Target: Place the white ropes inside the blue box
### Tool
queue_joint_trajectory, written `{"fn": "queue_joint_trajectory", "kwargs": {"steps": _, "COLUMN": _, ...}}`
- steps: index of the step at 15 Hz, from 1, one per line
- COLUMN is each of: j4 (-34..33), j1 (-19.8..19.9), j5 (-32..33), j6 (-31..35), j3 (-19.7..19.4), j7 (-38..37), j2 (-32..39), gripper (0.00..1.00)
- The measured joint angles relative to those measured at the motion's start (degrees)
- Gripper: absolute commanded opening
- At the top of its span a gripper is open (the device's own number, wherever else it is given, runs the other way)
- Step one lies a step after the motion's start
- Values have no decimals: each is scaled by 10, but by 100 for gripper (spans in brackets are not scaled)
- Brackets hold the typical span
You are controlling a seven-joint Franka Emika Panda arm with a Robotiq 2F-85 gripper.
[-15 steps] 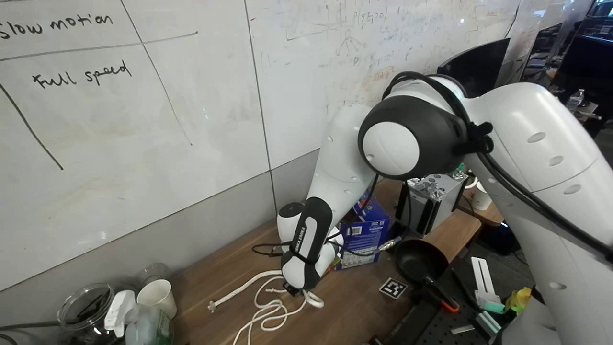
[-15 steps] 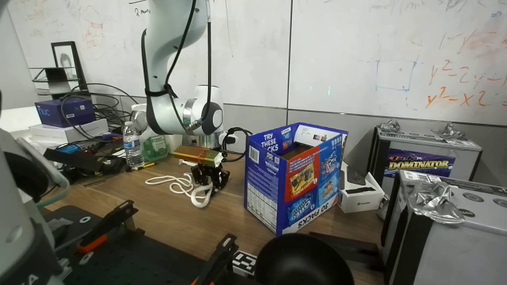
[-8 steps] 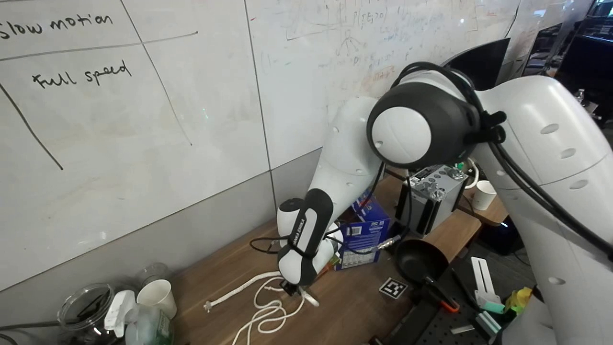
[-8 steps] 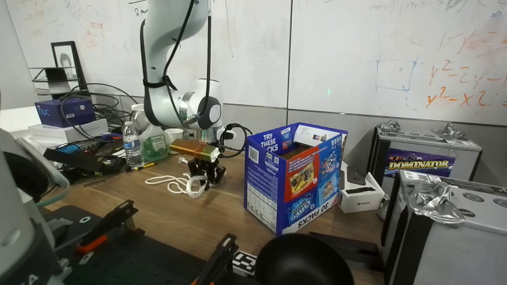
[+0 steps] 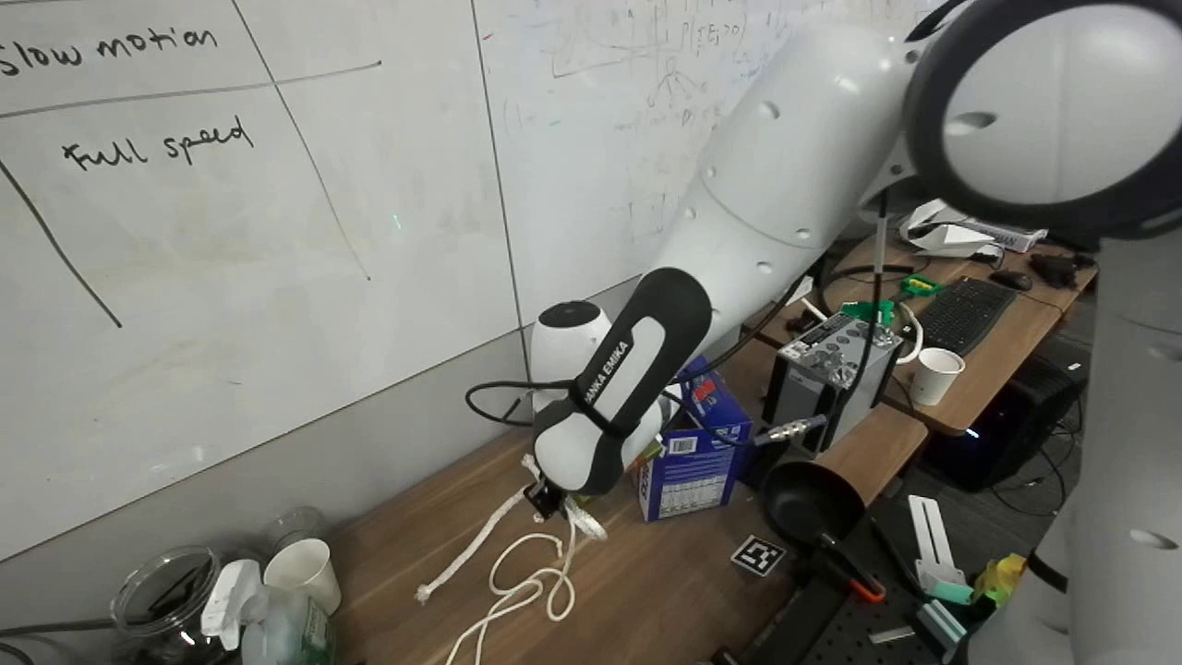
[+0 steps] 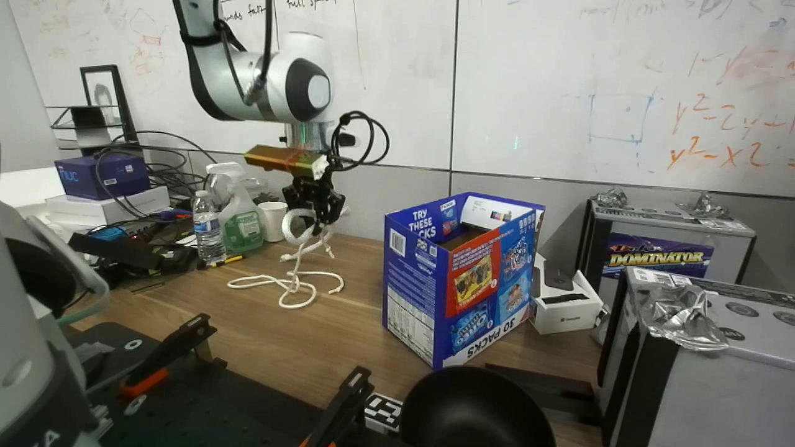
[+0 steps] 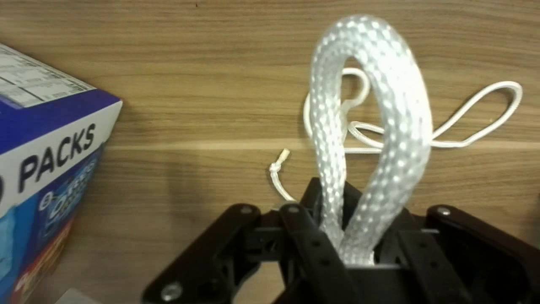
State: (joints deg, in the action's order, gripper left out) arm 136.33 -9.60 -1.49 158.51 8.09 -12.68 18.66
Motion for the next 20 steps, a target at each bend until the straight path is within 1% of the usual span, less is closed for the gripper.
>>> {"fn": "queue_joint_trajectory", "kwargs": {"steps": 2, "j4": 20, "j1": -20, "j5": 18, "j6": -27, "j3": -20, "j7": -42, "j2": -66, "gripper": 7}}
{"fn": "queue_joint_trajectory", "kwargs": {"steps": 4, "j4": 32, "j1": -32, "j5": 62, "j6": -64, "j3": -35, "j7": -104, "j2": -132, "gripper": 7}}
{"fn": "queue_joint_trajectory", "kwargs": {"steps": 7, "j4": 35, "j1": -26, "j5": 146, "j6": -141, "j3": -36, "j7": -213, "j2": -230, "gripper": 7}}
{"fn": "queue_joint_trajectory", "kwargs": {"steps": 9, "j4": 30, "j1": -8, "j5": 187, "j6": -208, "j3": -21, "j7": -276, "j2": -295, "gripper": 7}}
{"fn": "queue_joint_trajectory", "kwargs": {"steps": 11, "j4": 17, "j1": 16, "j5": 206, "j6": -284, "j3": 0, "j7": -317, "j2": -357, "gripper": 7}}
{"fn": "queue_joint_trajectory", "kwargs": {"steps": 13, "j4": -6, "j1": 40, "j5": 213, "j6": -365, "j3": 18, "j7": -342, "j2": -411, "gripper": 7}}
{"fn": "queue_joint_trajectory", "kwargs": {"steps": 15, "j4": -36, "j1": 64, "j5": 215, "j6": -442, "j3": 27, "j7": -355, "j2": -458, "gripper": 7}}
{"fn": "queue_joint_trajectory", "kwargs": {"steps": 17, "j4": -67, "j1": 87, "j5": 219, "j6": -507, "j3": 28, "j7": -356, "j2": -493, "gripper": 7}}
{"fn": "queue_joint_trajectory", "kwargs": {"steps": 18, "j4": -80, "j1": 98, "j5": 226, "j6": -529, "j3": 28, "j7": -356, "j2": -504, "gripper": 7}}
{"fn": "queue_joint_trajectory", "kwargs": {"steps": 20, "j4": -92, "j1": 118, "j5": 240, "j6": -547, "j3": 28, "j7": -356, "j2": -510, "gripper": 7}}
